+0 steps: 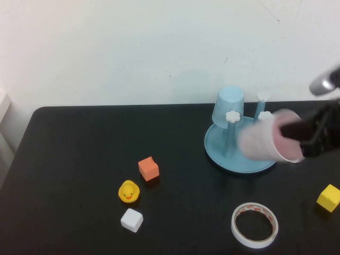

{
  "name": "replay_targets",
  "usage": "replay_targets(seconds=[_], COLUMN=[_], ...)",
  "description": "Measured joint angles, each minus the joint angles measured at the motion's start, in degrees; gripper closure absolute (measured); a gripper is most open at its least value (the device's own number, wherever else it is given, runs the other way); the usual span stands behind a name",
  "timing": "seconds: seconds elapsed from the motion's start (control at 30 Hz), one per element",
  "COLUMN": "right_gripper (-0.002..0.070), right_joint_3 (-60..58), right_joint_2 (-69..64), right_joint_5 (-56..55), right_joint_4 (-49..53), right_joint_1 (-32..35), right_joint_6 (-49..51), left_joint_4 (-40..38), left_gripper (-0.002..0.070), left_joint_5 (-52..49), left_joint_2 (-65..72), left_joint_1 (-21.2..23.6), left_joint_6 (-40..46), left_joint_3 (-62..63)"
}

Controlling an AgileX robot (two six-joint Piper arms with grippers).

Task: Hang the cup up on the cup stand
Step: Adjust the cup with two arms

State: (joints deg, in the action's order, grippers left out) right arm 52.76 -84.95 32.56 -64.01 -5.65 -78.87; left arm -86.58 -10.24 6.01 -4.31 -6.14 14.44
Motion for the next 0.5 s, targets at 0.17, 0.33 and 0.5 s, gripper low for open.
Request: replay_targets(seconds=[0.17, 0.33, 0.5], right_gripper=[0.0656, 0.0656, 0.0656], right_joint_3=[0.0, 2.02, 6.53], right_joint_2=[7.05, 9.22, 7.49], right_joint_5=[4.1, 3.24, -5.01], right_joint_4=[-19.28, -31.65, -32.44], right_joint_1=[-7.23, -22.28, -34.28], right_joint_6=[-14.43, -30.41, -32.66], left_joint_4=[-10.42, -11.46, -11.46], left_gripper=[-0.0003, -0.0015, -0.0017], left_joint_5=[-1.11, -4.53, -4.63], left_joint_2=[0.0, 0.0, 0.0], left_joint_1=[0.0, 0.0, 0.0], left_joint_6=[-0.28, -0.26, -0.26], left_joint_3=[0.0, 0.0, 0.0])
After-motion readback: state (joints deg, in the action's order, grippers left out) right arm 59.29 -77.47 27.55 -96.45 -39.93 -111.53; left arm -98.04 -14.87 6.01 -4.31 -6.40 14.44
